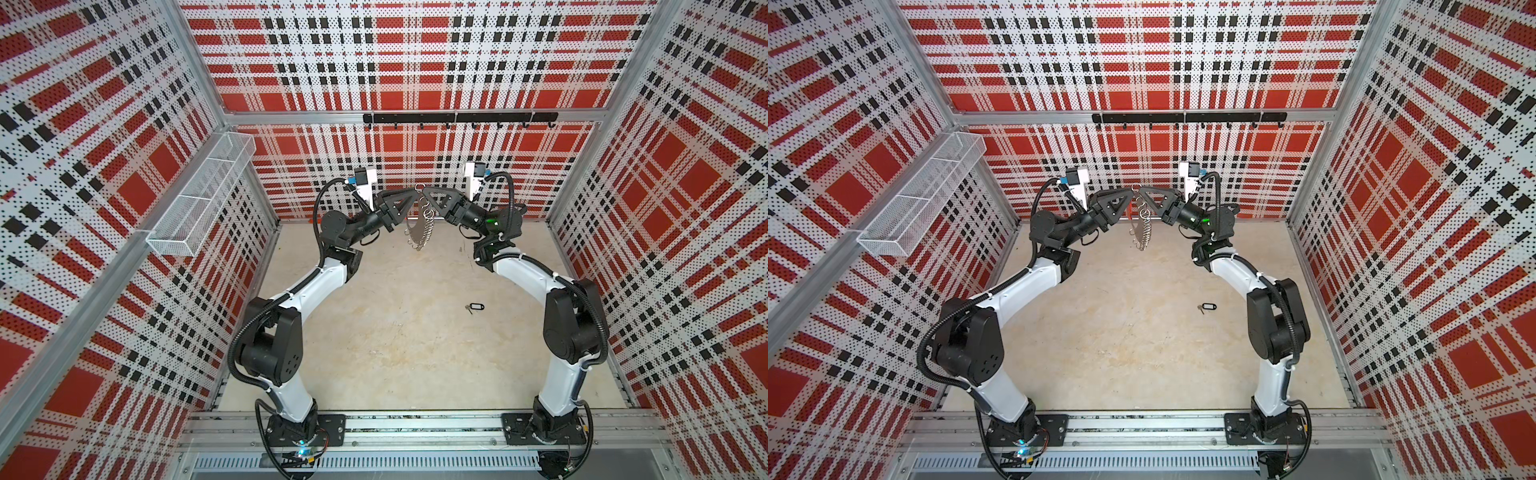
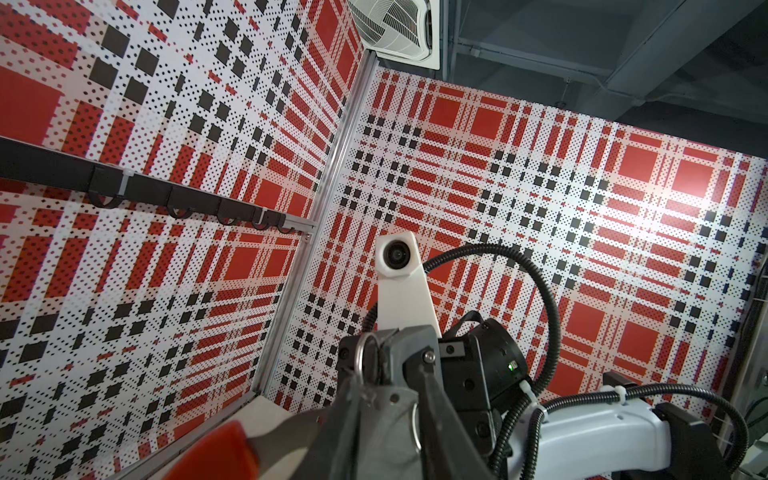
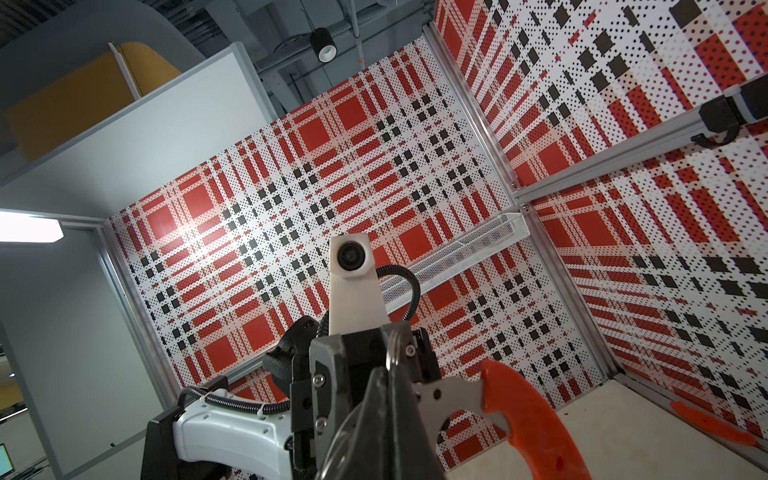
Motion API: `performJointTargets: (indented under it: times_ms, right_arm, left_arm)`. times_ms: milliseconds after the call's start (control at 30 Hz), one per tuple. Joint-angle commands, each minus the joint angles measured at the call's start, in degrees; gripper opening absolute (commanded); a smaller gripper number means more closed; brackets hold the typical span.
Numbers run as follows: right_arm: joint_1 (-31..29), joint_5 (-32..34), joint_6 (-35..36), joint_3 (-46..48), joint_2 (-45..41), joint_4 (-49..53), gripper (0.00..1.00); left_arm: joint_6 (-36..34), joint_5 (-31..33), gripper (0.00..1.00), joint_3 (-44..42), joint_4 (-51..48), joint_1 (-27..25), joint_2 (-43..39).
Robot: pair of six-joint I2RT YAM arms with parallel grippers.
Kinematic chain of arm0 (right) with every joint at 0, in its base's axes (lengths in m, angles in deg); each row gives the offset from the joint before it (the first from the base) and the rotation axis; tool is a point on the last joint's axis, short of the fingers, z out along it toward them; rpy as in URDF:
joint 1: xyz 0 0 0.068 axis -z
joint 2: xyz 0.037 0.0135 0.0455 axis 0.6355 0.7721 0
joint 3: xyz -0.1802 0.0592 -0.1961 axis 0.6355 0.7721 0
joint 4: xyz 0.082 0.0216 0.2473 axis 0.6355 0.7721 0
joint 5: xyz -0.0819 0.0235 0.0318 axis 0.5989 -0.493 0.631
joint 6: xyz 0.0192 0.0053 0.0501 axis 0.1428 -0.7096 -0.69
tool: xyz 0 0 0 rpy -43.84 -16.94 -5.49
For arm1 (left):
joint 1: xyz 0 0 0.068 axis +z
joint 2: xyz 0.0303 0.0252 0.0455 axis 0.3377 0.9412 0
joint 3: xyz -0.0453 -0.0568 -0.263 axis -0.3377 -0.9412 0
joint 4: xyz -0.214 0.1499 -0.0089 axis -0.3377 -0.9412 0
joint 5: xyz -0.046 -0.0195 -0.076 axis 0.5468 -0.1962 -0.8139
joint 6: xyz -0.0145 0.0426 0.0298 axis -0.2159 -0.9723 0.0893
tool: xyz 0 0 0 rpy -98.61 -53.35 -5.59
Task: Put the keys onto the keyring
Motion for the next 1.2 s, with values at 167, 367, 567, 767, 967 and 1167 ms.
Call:
performJointTargets:
  times_ms: [167, 367, 567, 767, 967, 1167]
  right_arm:
    - [-0.61, -0.72, -0.13, -1.66, -0.04, -2.53, 0.00]
    - [-0.76, -0.96, -0.22, -1.87, 0.05, -2.45, 0.00]
    - [-0.84, -0.97, -0.31, -2.33, 0.30, -2.05, 0.00]
    - [-1.01, -1.39, -0.11, -2.77, 0.53, -1.69, 0.00]
    - [-1.23, -1.76, -0.11, -2.92, 0.72, -1.51, 0.00]
    - [-1.27, -2.28, 0.53, -2.78, 0.52, -0.45, 0.00]
  left_arm:
    - [0.44, 0.05, 0.30, 0.57, 1.66, 1.53, -0.24]
    - [0.71, -0.08, 0.31, 0.85, 1.60, 1.36, 0.08]
    - [0.97, -0.87, 0.31, 2.26, 1.61, 0.52, 1.06]
    - [1.23, -1.44, 0.31, 2.98, 1.59, 0.04, 1.70]
    - [1.31, -2.07, 0.24, 3.58, 1.66, -0.16, 1.86]
    - [1.44, -2.45, 0.04, 3.58, 1.64, -0.14, 1.96]
